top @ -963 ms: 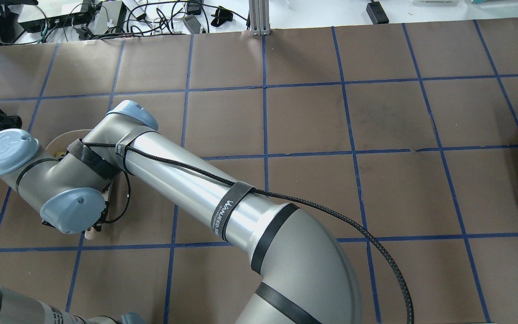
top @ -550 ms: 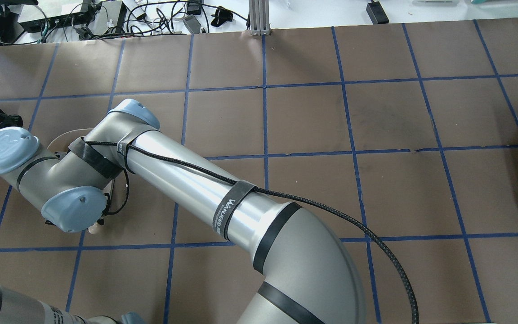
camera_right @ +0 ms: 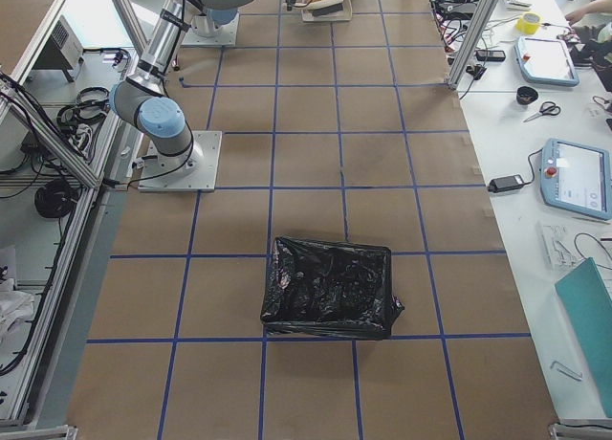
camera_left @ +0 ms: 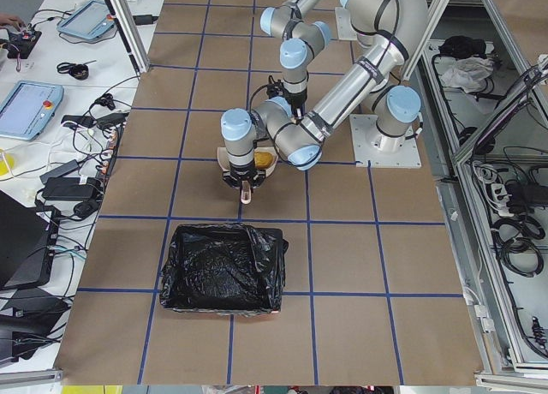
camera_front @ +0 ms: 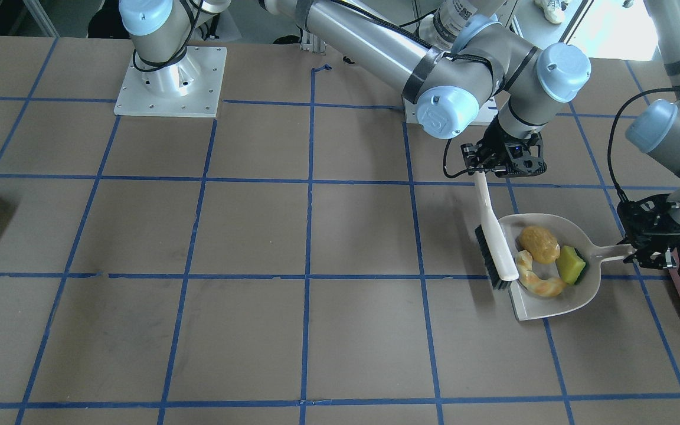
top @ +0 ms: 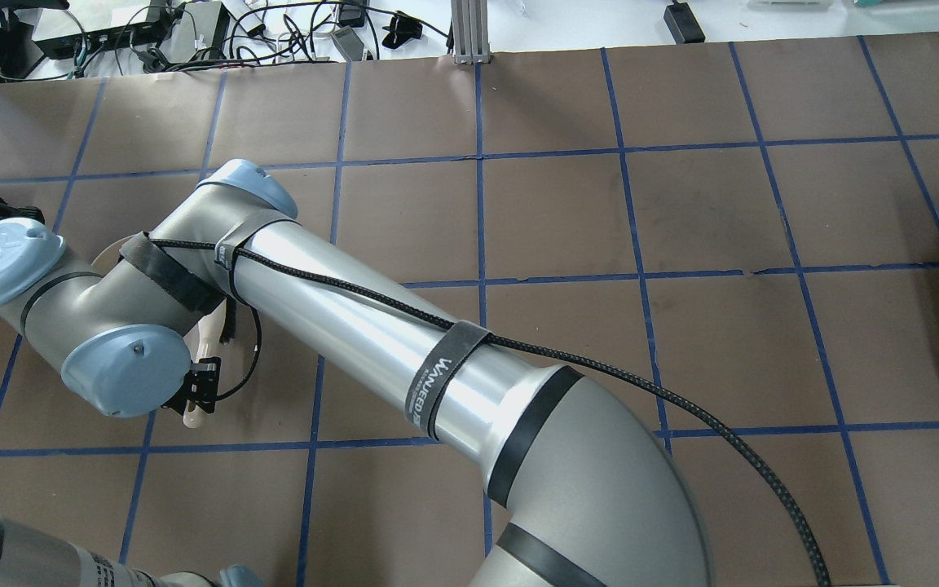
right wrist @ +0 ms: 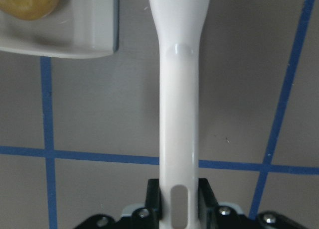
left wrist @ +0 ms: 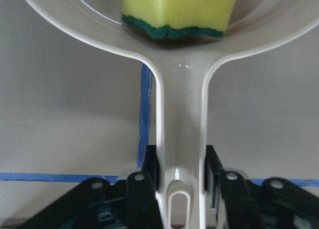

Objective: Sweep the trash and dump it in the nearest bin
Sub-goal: 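Keep brushing the bread and sponge into the dustpan with the right gripper, then lift the loaded dustpan with the left gripper while right draws the brush back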

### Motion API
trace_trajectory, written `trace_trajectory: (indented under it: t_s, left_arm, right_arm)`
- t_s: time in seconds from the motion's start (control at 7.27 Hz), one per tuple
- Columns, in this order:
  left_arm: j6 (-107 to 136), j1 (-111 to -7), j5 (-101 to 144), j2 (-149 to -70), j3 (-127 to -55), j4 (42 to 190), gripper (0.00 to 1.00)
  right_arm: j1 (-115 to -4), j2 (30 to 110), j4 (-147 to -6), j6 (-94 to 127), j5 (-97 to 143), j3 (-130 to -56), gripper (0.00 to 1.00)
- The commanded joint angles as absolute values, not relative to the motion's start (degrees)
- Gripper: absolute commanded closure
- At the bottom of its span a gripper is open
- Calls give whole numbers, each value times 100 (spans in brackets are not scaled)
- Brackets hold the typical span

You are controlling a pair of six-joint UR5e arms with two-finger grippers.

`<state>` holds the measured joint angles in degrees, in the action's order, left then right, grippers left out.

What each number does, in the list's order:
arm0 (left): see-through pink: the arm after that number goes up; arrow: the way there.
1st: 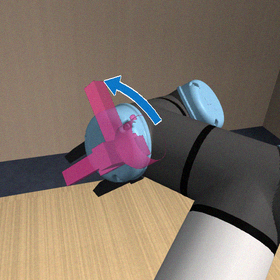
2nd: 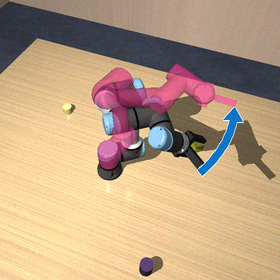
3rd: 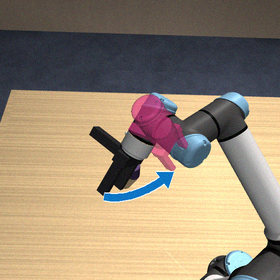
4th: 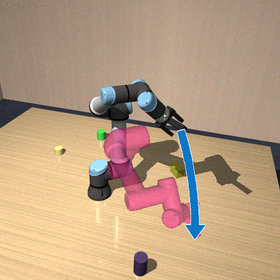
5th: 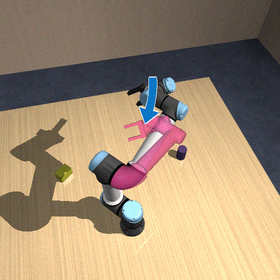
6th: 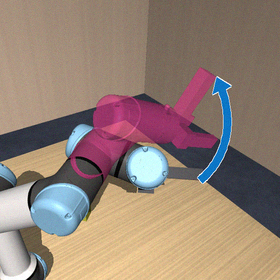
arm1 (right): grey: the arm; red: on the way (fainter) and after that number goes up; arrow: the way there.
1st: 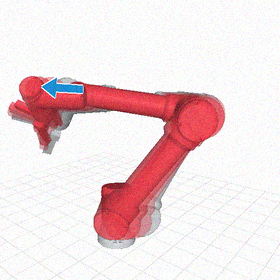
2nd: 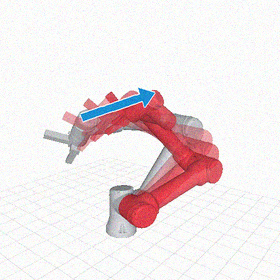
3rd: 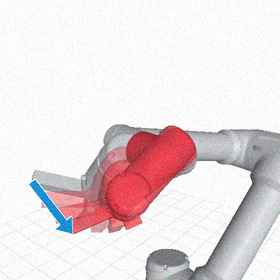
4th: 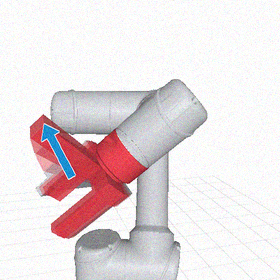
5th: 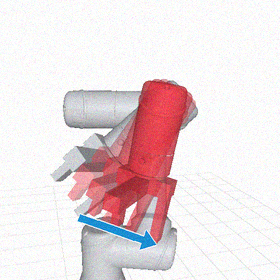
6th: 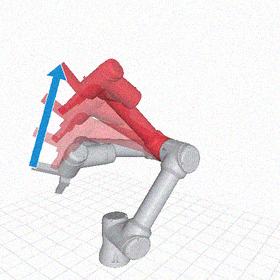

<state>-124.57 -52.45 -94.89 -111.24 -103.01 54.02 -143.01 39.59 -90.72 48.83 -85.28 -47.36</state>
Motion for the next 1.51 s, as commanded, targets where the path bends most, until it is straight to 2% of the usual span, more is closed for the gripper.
trace_trajectory:
  t_s: [0.0, 0.28, 0.69, 0.83, 0.96, 1.1, 1.38]
  left_arm:
    - [-12480, -5195, -9378, -11101, -10248, 5405, 100]
    - [-12533, -5168, -9369, -11048, -10021, 5431, 100]
    - [-12656, -4782, -8896, -11065, -9713, 5720, 100]
    - [-12691, -4677, -8790, -11083, -9512, 5974, 100]
    - [-12691, -4580, -8780, -11196, -8927, 6751, 100]
    - [-12726, -4544, -8806, -11267, -8234, 7481, 100]
    - [-13007, -4422, -8763, -11469, -7753, 7655, 100]
  right_arm:
    - [-13994, 4427, -8869, 5150, -8726, -5428, 100]
    - [-13800, 5312, -9261, 5081, -8928, -6900, 100]
    - [-13195, 6771, -11130, 4091, -8991, -9581, 100]
    - [-12862, 7264, -11318, 3626, -8991, -10163, 100]
    - [-12545, 7695, -11320, 3230, -8991, -10578, 100]
    - [-12403, 7925, -11442, 3078, -8991, -10921, 100]
    - [-12288, 8086, -11986, 2989, -9018, -11424, 100]
